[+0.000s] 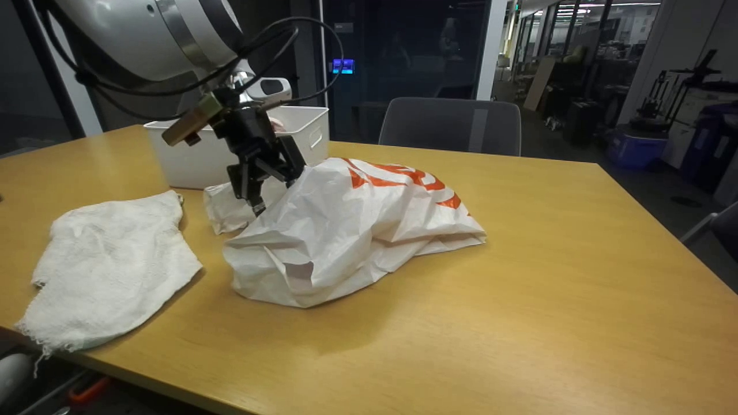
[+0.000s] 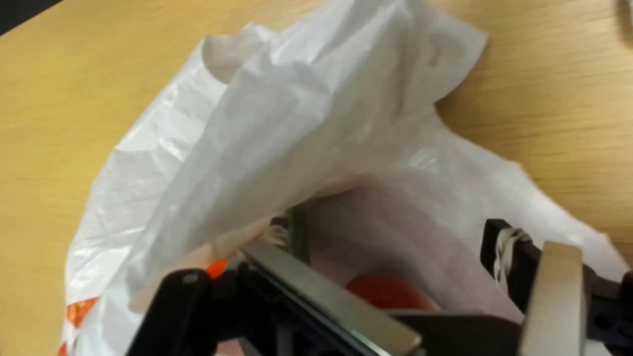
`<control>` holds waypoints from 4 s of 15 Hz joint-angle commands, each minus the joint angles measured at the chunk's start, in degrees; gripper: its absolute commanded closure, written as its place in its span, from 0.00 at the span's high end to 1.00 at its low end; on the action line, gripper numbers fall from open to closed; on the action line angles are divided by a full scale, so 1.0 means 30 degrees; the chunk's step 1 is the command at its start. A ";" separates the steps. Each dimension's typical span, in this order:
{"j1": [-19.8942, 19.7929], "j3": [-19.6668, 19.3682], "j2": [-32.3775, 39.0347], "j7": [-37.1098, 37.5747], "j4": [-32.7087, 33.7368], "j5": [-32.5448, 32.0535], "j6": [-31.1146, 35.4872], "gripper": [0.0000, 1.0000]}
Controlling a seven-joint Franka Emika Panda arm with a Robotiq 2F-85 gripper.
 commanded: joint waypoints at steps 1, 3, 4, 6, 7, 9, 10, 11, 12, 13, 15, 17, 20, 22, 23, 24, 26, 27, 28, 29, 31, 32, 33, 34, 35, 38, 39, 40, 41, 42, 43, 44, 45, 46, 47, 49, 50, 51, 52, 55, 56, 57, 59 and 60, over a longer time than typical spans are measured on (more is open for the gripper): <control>0.0412 0.0233 -0.1542 -0.3662 0.0317 0.5381 -0.1421 1.00; 0.0618 0.0318 -0.2001 -0.5239 0.0418 0.8349 -0.2406 1.00; 0.0761 0.0378 -0.2238 -0.5917 0.0420 0.9690 -0.2879 1.00; 0.1081 0.0526 -0.2777 -0.7137 0.0016 1.2379 -0.3332 1.00; 0.1326 0.0668 -0.3025 -0.7832 -0.0299 1.3649 -0.3311 1.00; 0.1883 0.1084 -0.3396 -0.9004 -0.0745 1.5515 -0.3202 1.00; 0.2273 0.1395 -0.3474 -0.9676 -0.0950 1.6365 -0.2961 1.00; 0.2655 0.1757 -0.3454 -1.0121 -0.1082 1.6825 -0.2678 1.00; 0.3085 0.2174 -0.3298 -1.0598 -0.1134 1.7159 -0.2426 1.00; 0.3466 0.2545 -0.3081 -1.1060 -0.1054 1.7482 -0.2421 1.00; 0.4325 0.3417 -0.2513 -1.1847 -0.0809 1.7727 -0.1851 1.00; 0.5059 0.4230 -0.1756 -1.2392 -0.0458 1.7330 -0.0705 1.00; 0.5809 0.5043 -0.0470 -1.3447 0.0229 1.7026 0.1238 1.00; 0.5988 0.5315 0.0730 -1.3776 0.0914 1.6107 0.2682 1.00; 0.6037 0.5372 0.1266 -1.3763 0.1256 1.5290 0.3245 1.00; 0.6042 0.5349 0.1870 -1.3662 0.1706 1.4350 0.3614 1.00; 0.6022 0.5280 0.2813 -1.3664 0.2499 1.3133 0.4075 1.00; 0.6036 0.5239 0.3278 -1.3618 0.2852 1.2523 0.4328 1.00; 0.6059 0.5174 0.3704 -1.3549 0.3178 1.1922 0.4443 1.00; 0.6024 0.5146 0.4165 -1.3701 0.3507 1.1653 0.4571 1.00; 0.6013 0.5151 0.4955 -1.3807 0.3992 1.1338 0.5002 1.00; 0.6180 0.5080 0.5256 -1.3601 0.4099 1.0759 0.5396 1.00; 0.6326 0.5001 0.5569 -1.3474 0.4198 1.0134 0.5694 1.00; 0.6503 0.4925 0.5884 -1.3264 0.4229 0.9459 0.6099 1.00; 0.6798 0.4753 0.6093 -1.2951 0.4262 0.8403 0.6496 1.00; 0.7460 0.4344 0.6509 -1.2449 0.4563 0.5893 0.7366 1.00; 0.7631 0.4224 0.6597 -1.2320 0.4608 0.5252 0.7549 1.00; 0.7791 0.4073 0.6717 -1.2114 0.4639 0.4675 0.7806 1.00; 0.7930 0.3950 0.6797 -1.1933 0.4657 0.4207 0.7978 1.00; 0.7989 0.3903 0.6844 -1.1858 0.4606 0.3936 0.8117 0.75; 0.8055 0.3835 0.6869 -1.1766 0.4562 0.3654 0.8195 0.74; 0.8103 0.3742 0.6842 -1.1670 0.4481 0.3397 0.8218 0.67; 0.8049 0.3765 0.6766 -1.1713 0.4462 0.3351 0.8169 0.60; 0.8015 0.3728 0.6704 -1.1656 0.4443 0.3271 0.8174 0.52; 0.7963 0.3674 0.6613 -1.1585 0.4398 0.3231 0.8156 0.42; 0.7744 0.3674 0.6455 -1.1645 0.4355 0.3586 0.7942 0.27; 0.7600 0.3767 0.6399 -1.1672 0.4481 0.4035 0.7713 0.20; 0.7461 0.3878 0.6424 -1.1588 0.4665 0.4584 0.7422 0.13; 0.7079 0.4350 0.6501 -1.2108 0.4947 0.5728 0.7308 0.09; 0.6966 0.5086 0.6208 -1.2664 0.5595 0.7290 0.7611 0.05; 0.7047 0.5218 0.6044 -1.2679 0.5828 0.7450 0.7769 0.08; 0.7092 0.5327 0.5916 -1.2620 0.6070 0.7582 0.7817 0.10; 0.7286 0.5202 0.5437 -1.2190 0.6402 0.7197 0.7870 0.10; 0.7318 0.5126 0.5181 -1.2082 0.6545 0.7057 0.7690 0.09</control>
